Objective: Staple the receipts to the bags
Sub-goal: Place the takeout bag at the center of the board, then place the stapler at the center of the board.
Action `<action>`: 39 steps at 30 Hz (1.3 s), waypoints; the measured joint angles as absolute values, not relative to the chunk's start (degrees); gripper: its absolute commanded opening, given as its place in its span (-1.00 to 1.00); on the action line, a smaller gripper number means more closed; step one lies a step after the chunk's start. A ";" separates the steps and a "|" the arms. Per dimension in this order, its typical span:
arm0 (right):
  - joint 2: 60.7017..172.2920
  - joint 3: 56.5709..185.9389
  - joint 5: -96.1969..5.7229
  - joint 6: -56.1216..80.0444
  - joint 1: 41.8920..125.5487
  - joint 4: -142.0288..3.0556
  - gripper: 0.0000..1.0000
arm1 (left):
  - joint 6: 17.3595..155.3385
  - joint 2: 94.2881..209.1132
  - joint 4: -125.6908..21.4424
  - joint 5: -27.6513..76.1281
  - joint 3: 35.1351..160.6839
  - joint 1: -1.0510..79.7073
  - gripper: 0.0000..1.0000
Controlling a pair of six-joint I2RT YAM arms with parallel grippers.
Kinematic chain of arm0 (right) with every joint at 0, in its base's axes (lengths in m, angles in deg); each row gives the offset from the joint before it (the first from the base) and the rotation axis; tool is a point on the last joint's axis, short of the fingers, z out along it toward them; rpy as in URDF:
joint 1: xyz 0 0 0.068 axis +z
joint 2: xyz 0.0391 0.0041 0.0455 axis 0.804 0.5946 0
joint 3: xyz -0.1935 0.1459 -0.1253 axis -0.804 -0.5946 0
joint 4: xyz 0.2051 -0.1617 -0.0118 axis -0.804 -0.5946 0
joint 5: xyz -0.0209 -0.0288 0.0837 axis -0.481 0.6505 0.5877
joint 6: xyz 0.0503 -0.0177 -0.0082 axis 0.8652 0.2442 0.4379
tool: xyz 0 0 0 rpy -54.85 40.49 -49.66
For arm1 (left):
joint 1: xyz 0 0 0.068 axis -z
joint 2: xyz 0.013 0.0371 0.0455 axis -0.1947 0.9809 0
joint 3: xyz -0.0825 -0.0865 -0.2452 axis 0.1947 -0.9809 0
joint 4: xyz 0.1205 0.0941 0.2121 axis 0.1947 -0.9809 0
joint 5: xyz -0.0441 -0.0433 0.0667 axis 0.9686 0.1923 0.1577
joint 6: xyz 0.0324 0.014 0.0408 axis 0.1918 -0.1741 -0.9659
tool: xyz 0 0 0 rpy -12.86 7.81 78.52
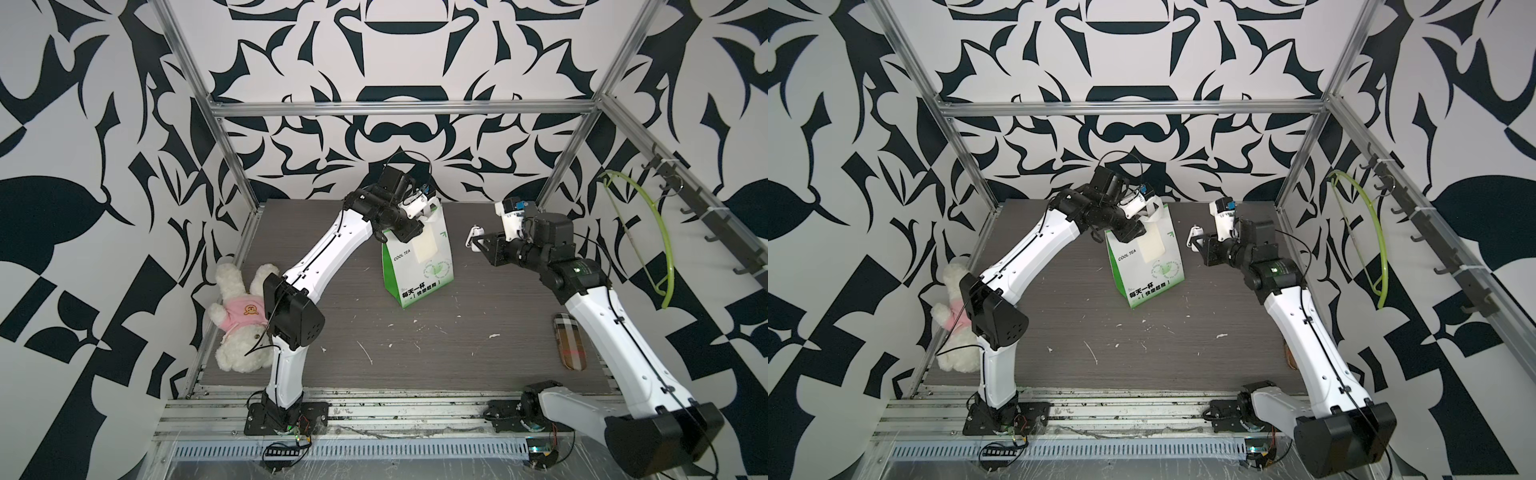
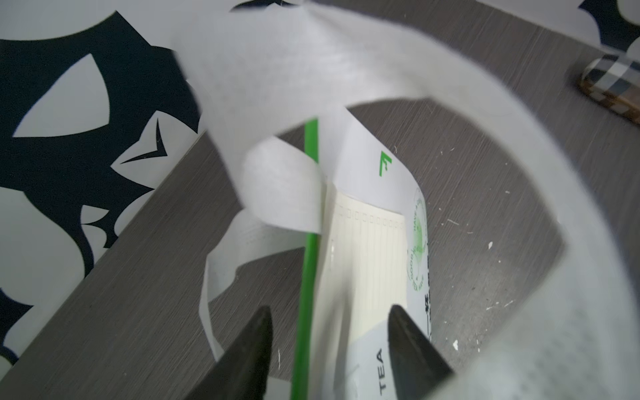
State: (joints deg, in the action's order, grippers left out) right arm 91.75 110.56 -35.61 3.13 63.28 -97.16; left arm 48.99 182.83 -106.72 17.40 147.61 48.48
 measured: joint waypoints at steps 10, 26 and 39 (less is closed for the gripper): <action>89.96 107.11 -37.12 3.00 60.52 -101.59 -0.86 | 48.05 176.76 -105.56 19.60 141.31 48.51 0.49; 93.30 106.04 -37.40 3.18 58.51 -105.00 -0.86 | 48.20 167.21 -104.29 21.16 131.22 48.09 0.44; 103.82 104.01 -38.69 3.22 55.74 -108.61 -0.85 | 58.32 146.44 -93.65 23.56 106.45 36.97 0.40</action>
